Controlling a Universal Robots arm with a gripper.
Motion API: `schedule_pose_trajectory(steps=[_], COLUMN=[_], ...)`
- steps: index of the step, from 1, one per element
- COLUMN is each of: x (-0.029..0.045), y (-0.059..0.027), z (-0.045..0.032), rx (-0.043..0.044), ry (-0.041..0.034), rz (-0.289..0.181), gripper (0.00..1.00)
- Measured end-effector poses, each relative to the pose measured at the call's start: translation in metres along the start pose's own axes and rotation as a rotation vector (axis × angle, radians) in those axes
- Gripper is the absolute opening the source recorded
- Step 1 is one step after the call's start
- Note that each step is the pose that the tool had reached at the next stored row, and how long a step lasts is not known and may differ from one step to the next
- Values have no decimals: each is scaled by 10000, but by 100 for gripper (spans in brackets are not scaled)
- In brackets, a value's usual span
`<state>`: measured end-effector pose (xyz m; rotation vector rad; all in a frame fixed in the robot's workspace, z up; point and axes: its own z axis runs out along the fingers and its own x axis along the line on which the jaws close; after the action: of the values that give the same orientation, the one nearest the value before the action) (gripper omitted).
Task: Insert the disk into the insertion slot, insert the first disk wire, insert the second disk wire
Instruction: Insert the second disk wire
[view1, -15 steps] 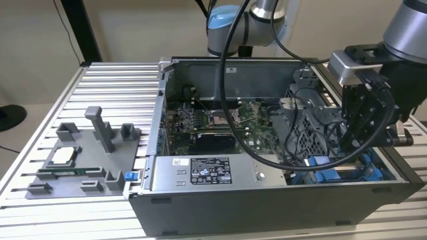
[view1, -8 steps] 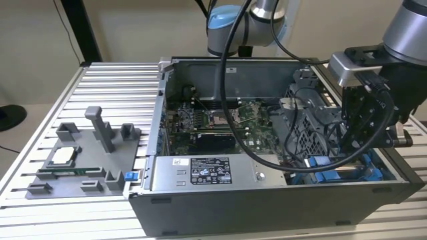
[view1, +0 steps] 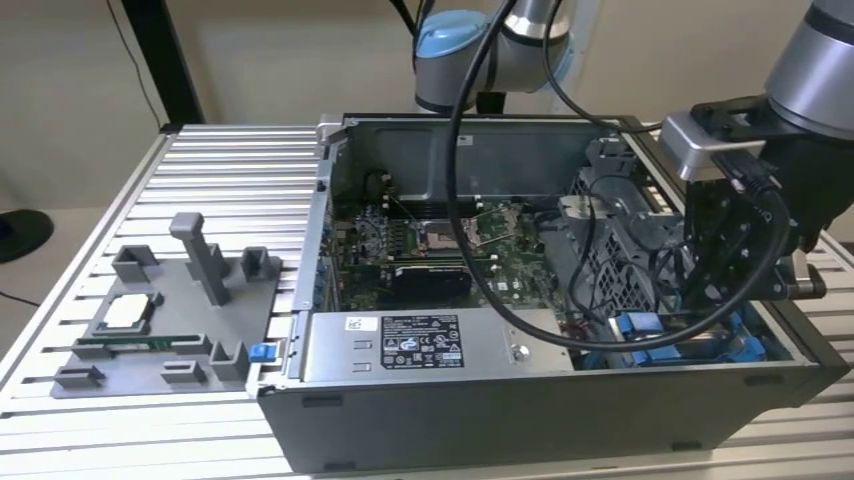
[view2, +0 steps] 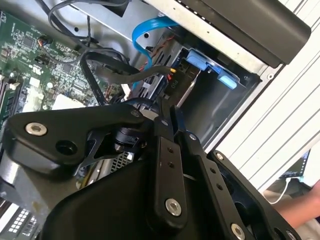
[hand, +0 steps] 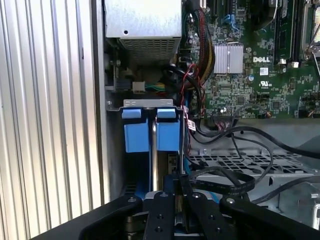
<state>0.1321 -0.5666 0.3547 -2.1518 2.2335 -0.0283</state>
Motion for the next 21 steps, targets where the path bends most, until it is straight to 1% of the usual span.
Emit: schedule_pose_trajectory(steps=[11, 15, 21], x=[1, 1, 1], y=[-3, -3, -2], z=[55, 74, 93], rx=[63, 97, 103], ry=[-15, -15, -17], rz=[-287, -299, -299], gripper=[0, 0, 0])
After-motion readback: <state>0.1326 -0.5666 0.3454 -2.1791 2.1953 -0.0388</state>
